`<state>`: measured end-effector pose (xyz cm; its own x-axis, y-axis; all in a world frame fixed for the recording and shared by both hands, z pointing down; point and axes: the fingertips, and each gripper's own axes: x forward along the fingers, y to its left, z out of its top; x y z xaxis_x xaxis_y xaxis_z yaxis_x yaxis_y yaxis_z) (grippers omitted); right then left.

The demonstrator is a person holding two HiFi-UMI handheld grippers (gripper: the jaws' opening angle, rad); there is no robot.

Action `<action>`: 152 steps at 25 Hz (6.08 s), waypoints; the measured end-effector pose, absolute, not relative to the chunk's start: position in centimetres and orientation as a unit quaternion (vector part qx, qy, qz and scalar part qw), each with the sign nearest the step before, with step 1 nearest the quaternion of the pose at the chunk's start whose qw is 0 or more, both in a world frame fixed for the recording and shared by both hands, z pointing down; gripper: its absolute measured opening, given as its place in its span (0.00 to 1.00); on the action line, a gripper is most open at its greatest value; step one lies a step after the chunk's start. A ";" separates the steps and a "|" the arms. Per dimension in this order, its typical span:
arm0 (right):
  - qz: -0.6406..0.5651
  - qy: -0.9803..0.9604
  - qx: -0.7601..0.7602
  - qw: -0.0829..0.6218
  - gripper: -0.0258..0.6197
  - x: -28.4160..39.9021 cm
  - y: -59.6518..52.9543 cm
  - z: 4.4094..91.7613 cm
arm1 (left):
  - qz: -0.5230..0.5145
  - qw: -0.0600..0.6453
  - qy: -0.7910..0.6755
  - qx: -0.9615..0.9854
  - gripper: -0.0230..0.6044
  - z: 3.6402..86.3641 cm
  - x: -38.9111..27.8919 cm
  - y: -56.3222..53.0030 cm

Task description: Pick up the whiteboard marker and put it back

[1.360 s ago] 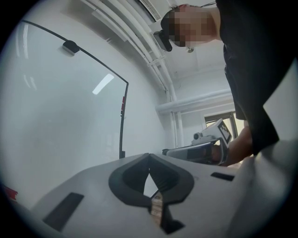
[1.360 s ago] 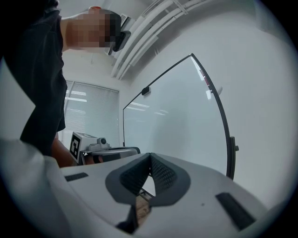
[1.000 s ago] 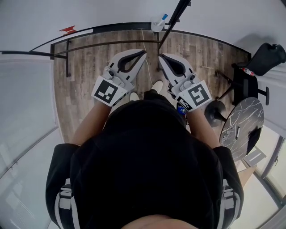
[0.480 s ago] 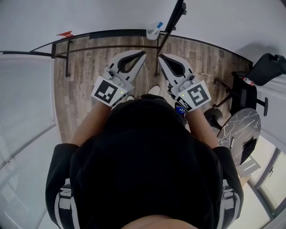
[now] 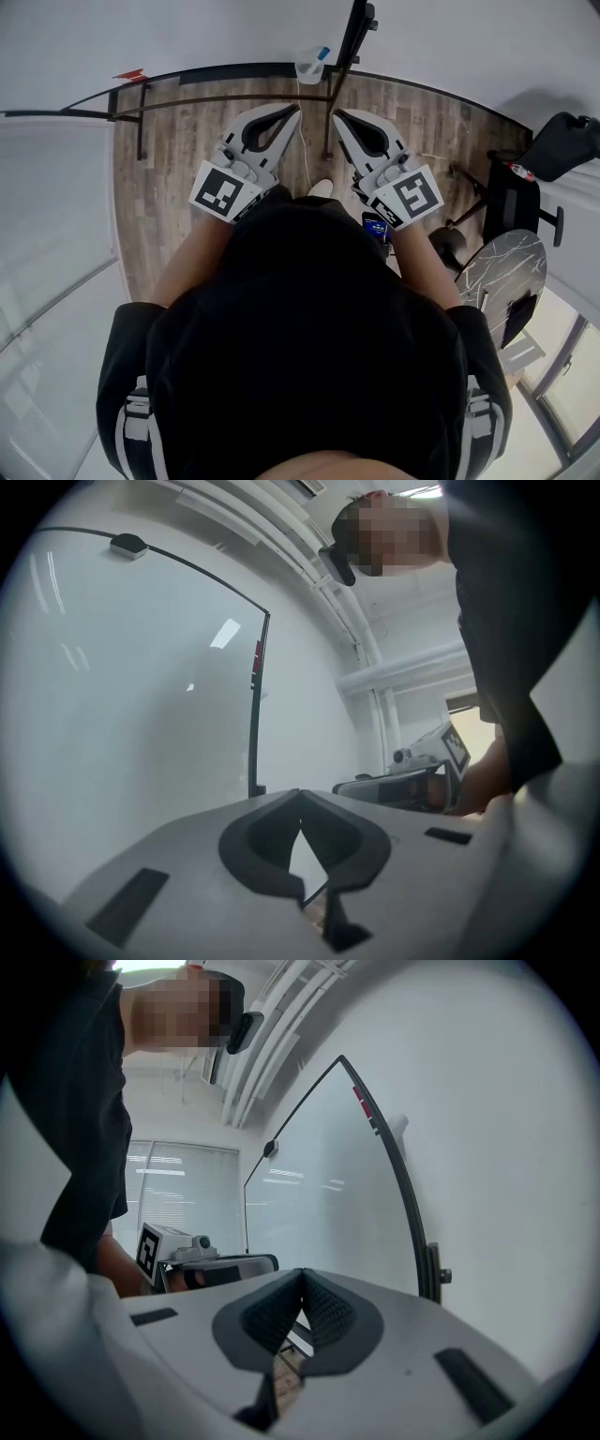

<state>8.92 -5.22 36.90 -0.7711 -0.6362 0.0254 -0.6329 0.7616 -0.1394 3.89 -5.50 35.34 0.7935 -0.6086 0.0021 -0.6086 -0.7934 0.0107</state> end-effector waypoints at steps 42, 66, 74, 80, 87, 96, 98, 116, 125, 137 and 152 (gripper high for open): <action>-0.303 0.767 -0.556 -0.107 0.27 8.7 -24.3 56.5 | 0.015 0.021 -0.246 0.969 0.04 38.4 -1.2 -17.3; -0.373 0.716 -0.583 -0.090 0.15 9.3 -27.2 60.5 | 0.031 0.039 -0.259 0.965 0.04 40.0 -3.3 -18.8; -0.329 0.748 -0.568 -0.102 0.15 8.1 -26.9 58.5 | 0.017 0.035 -0.259 0.965 0.04 39.4 -2.9 -18.6; -0.287 0.777 -0.550 -0.109 0.15 7.0 -26.3 56.6 | 0.022 0.033 -0.257 0.966 0.04 39.4 -2.7 -18.1; -0.225 0.800 -0.541 -0.126 0.15 6.7 -25.3 53.7 | 0.019 0.028 -0.254 0.967 0.04 39.2 -2.3 -17.4; -0.166 0.819 -0.533 -0.136 0.15 7.4 -24.4 50.0 | 0.026 0.022 -0.248 0.968 0.04 39.1 -1.3 -17.3; -0.159 0.825 -0.527 -0.130 0.15 7.5 -24.2 49.0 | 0.027 0.020 -0.247 0.968 0.04 39.1 -1.1 -17.3; -0.075 0.875 -0.469 -0.095 0.15 5.8 -20.1 40.1 | 0.039 -0.001 -0.250 0.968 0.04 38.1 -0.9 -17.2; -0.058 0.888 -0.445 -0.099 0.15 5.2 -17.8 40.2 | 0.040 -0.003 -0.253 0.967 0.04 38.5 -0.8 -17.0; -0.061 0.894 -0.432 -0.105 0.15 4.9 -16.1 40.1 | 0.045 -0.001 -0.247 0.968 0.04 39.1 0.0 -16.5; -0.061 0.898 -0.424 -0.097 0.15 4.0 -16.4 39.5 | 0.039 0.004 -0.254 0.966 0.04 39.1 -0.4 -16.6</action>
